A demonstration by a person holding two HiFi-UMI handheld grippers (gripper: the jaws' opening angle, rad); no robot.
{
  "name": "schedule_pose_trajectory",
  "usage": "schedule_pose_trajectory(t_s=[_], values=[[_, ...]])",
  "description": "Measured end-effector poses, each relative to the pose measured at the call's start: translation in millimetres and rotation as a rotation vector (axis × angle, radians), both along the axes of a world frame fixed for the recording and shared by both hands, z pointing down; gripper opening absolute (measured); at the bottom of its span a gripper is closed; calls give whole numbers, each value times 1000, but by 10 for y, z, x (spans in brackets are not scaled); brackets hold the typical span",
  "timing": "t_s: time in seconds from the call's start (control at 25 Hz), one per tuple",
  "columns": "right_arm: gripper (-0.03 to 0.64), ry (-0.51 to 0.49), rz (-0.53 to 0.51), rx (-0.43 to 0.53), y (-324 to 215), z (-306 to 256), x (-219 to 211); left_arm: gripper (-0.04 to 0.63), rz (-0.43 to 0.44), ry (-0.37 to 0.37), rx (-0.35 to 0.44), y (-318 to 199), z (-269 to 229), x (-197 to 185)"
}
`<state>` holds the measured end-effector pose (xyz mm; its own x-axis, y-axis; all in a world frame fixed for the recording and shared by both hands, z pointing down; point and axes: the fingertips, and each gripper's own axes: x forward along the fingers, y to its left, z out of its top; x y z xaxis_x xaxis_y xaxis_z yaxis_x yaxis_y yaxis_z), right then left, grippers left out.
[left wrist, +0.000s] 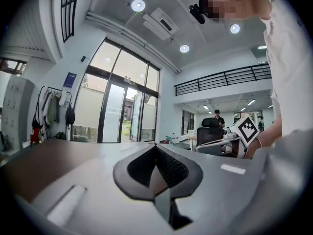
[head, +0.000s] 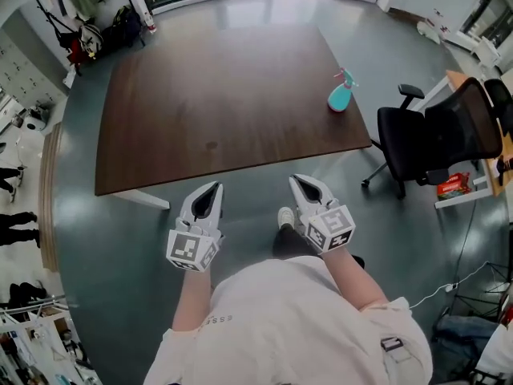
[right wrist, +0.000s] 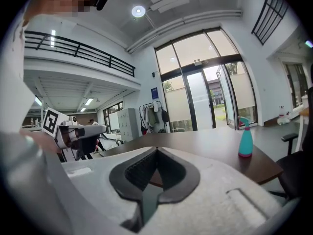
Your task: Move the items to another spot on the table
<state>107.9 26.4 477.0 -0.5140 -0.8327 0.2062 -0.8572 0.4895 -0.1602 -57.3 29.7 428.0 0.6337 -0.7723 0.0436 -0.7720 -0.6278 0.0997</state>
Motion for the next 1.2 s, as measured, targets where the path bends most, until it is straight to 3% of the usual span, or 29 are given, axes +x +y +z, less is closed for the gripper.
schedule_pose_trajectory(t_s=[0.48, 0.84, 1.08, 1.2], values=[[-14, -1, 66, -2, -1551, -123, 1608, 8, 66, 6, -19, -1663, -68, 1528], [-14, 35, 145, -4, -1996, -112, 2281, 8, 162, 6, -56, -2233, -133, 2216], [-13, 28, 220, -20, -2256, -20, 2667, 8, 257, 9, -80, -2614, 90, 2684], [88, 46, 215, -29, -2436, 9, 2757, 9, 281, -2, -81, -2823, 84, 2864]])
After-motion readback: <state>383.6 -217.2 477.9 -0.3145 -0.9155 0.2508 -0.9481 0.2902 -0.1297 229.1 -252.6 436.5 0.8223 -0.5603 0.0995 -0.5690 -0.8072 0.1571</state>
